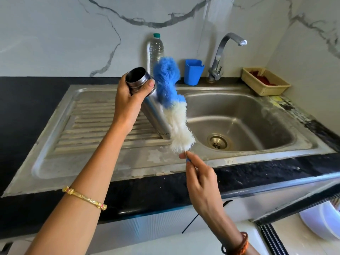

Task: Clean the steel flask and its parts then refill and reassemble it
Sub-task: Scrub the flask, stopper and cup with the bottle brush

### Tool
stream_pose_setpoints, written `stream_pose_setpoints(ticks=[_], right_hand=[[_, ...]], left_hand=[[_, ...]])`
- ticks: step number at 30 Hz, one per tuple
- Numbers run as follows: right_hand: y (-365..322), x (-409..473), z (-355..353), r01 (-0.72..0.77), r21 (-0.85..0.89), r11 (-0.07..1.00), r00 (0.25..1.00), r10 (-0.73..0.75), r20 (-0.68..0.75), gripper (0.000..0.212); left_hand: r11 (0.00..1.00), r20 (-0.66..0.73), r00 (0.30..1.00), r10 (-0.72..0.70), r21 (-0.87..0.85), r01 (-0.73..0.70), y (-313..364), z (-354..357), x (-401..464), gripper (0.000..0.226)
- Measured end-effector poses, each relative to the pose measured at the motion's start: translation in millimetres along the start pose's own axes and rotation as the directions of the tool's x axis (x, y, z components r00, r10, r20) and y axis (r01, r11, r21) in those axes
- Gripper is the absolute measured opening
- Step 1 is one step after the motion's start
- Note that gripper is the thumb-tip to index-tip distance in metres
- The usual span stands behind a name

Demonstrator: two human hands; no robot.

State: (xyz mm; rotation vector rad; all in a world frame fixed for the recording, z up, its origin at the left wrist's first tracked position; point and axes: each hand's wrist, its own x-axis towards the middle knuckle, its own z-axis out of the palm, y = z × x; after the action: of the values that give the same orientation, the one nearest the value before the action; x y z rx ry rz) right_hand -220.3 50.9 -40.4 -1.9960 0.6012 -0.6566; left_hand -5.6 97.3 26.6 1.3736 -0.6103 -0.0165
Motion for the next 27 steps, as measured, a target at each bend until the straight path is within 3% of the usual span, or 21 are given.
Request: stream_pose_setpoints(ticks=[4, 7, 10, 13, 16, 22, 24, 27], right_hand=[[34, -2, -4, -0.258, -0.024, 0.966, 0.966, 0.259, 0.002, 0.03], [14, -2, -6, -0.131, 0.015, 0.991, 0.991, 0.131, 0.01, 0.028], [-4, 1, 1, 0.046, 0.008, 0.999, 0.999, -0.046, 0.021, 0.028], [17, 1, 6, -0.044, -0.097, 0.994, 0.999, 0.044, -0.003, 0.025], [37, 2, 3, -0.199, -0.086, 0.976, 0.98, 0.197, -0.025, 0.029], [0, 1, 5, 0.072, -0.004, 0.997, 0.997, -0.072, 0.035, 0.028], [8, 2, 5, 0.053, -0.037, 0.998, 0.998, -0.051, 0.033, 0.027], [32, 4, 3, -0.113, -0.075, 0.991, 0.994, 0.113, -0.002, 0.027]], left_hand=[[0.999, -0.02, 0.999, -0.037, -0.025, 0.036, -6, -8, -11, 0.024], [0.996, -0.069, 0.996, -0.049, -0.077, 0.044, -6, -2, -11, 0.036], [0.992, -0.117, 0.989, -0.086, -0.1, 0.074, -5, 8, -13, 0.032], [0.989, -0.156, 0.982, -0.104, -0.122, 0.086, -7, 8, -13, 0.027], [0.997, -0.171, 0.983, -0.062, -0.063, 0.052, -7, 5, -12, 0.036], [0.99, -0.258, 0.965, -0.042, -0.139, 0.006, -7, 12, -19, 0.036], [0.987, -0.275, 0.959, -0.066, -0.16, 0.022, -5, 18, -20, 0.035], [0.99, -0.284, 0.958, -0.036, -0.142, -0.004, -2, 19, -16, 0.039]])
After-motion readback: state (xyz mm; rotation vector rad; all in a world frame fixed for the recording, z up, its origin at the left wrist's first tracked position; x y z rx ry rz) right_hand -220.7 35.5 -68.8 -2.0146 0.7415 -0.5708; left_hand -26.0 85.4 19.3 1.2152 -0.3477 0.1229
